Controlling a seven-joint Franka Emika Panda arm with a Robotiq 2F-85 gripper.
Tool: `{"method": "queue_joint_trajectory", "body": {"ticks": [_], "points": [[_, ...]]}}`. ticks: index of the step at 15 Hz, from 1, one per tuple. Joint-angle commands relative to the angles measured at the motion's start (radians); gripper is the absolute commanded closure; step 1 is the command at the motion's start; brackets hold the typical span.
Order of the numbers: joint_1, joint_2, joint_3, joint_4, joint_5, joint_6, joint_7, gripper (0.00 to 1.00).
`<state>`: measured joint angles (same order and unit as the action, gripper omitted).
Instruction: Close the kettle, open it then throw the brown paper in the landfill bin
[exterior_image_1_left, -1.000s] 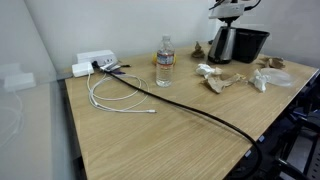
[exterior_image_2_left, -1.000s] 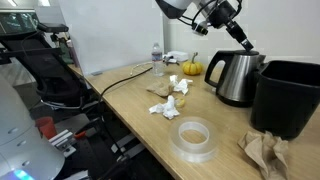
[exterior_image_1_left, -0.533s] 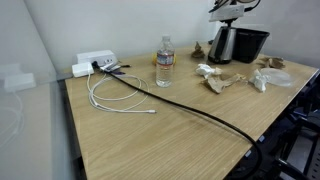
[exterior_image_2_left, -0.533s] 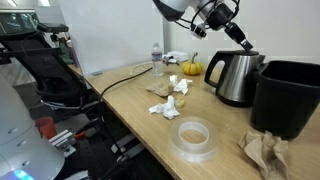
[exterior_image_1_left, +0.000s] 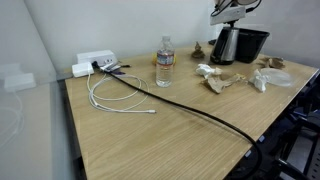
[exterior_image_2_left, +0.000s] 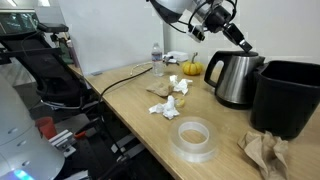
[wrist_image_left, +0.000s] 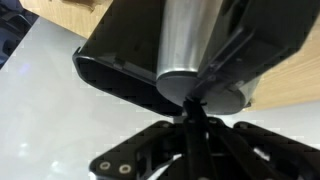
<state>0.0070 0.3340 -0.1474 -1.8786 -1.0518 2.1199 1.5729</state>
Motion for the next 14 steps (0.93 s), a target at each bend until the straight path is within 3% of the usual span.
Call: {"method": "queue_joint_trajectory", "body": {"ticks": [1, 6, 7, 9, 14], "points": [[-0.023, 0.048, 0.028, -0.035, 0.051, 0.004, 0.03, 1.0], [-0.026, 0.034, 0.03, -0.032, 0.063, -0.009, 0.053, 0.97], [-0.025, 0.025, 0.03, -0.035, 0.063, -0.01, 0.061, 0.73], [-0.024, 0.005, 0.029, -0.046, 0.057, -0.012, 0.083, 0.7], [-0.024, -0.068, 0.031, -0.086, 0.048, -0.006, 0.166, 0.36]]}}
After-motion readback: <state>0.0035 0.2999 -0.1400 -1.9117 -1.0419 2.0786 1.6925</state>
